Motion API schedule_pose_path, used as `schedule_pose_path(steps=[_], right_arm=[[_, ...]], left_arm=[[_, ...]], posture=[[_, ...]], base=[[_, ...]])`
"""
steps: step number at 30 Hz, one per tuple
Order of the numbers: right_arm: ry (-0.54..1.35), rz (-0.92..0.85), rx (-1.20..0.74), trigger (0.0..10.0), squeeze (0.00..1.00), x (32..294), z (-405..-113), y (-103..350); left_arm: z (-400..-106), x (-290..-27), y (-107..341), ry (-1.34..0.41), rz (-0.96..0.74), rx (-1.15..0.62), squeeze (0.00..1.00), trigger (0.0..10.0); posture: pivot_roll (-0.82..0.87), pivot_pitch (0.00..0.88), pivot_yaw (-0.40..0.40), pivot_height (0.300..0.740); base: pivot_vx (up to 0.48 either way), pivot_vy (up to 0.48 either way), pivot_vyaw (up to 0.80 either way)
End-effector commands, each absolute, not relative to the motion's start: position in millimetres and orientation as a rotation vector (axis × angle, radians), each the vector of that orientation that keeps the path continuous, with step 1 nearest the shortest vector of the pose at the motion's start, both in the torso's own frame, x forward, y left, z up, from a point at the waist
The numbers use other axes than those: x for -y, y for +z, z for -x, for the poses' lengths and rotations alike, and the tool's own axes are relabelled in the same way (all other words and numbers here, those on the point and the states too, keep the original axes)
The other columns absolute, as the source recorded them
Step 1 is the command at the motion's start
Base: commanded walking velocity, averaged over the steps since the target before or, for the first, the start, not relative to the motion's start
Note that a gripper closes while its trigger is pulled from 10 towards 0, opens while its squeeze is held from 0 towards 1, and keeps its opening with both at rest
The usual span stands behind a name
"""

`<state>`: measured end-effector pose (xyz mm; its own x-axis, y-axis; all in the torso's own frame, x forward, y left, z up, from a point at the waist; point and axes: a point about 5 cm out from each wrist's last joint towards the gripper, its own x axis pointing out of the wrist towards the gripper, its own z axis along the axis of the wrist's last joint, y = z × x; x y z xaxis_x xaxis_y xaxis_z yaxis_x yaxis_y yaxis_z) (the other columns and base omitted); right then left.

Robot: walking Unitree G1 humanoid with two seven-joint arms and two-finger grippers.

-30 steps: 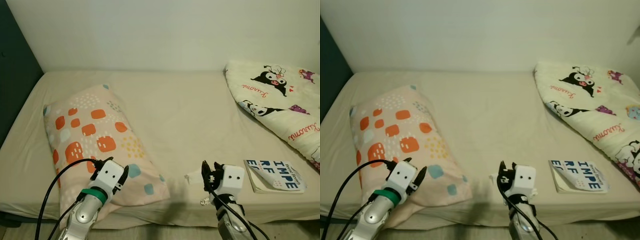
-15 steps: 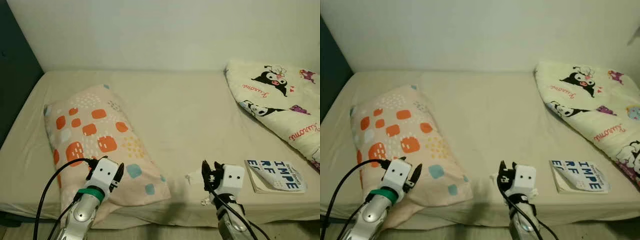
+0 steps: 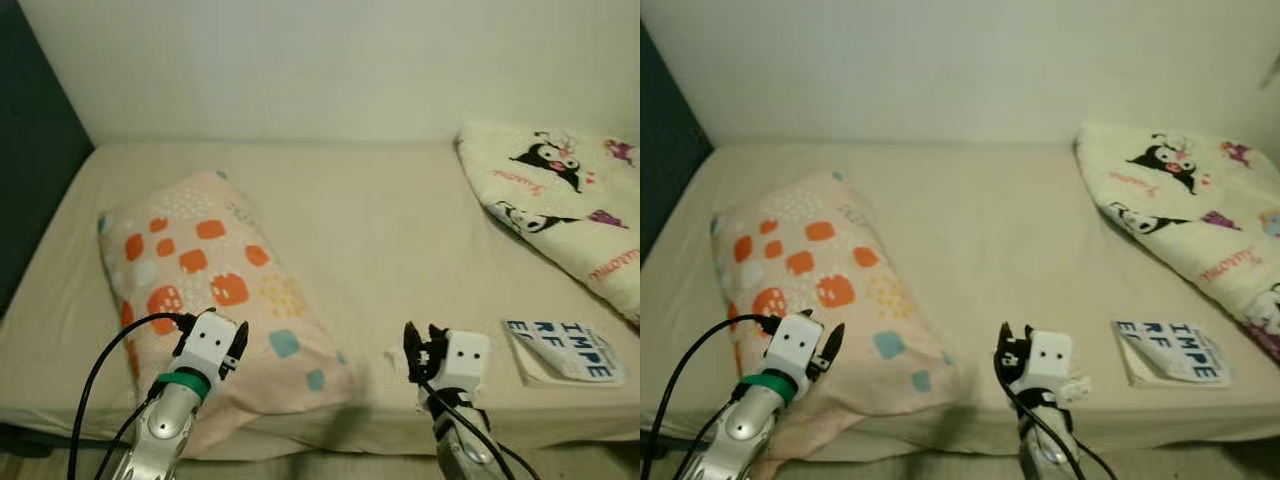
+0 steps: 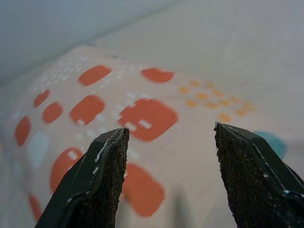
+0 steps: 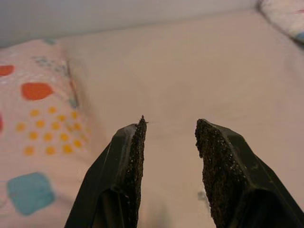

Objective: Clean up the room

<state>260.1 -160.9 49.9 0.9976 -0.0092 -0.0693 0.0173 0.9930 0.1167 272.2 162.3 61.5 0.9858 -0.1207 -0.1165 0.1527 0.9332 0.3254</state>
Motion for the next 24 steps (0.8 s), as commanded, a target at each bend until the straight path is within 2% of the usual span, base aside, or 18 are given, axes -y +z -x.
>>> schedule_pose_path(steps=[1, 24], right_arm=[[-0.024, -0.121, -0.093, 10.0, 0.0, 163.6, -257.4, 44.8], [-0.035, -0.119, -0.094, 10.0, 0.0, 164.4, -256.0, 44.2]], left_arm=[[-269.3, -163.5, 54.5, -0.137, -0.336, -0.131, 0.0, 10.0], [-270.8, -162.0, 54.1, -0.147, -0.337, -0.132, 0.0, 10.0]], posture=[[-0.01, 0.042, 0.054, 0.74], [-0.02, 0.046, 0.059, 0.74]], base=[[0.0, 0.379, 0.0], [0.0, 0.397, 0.0]])
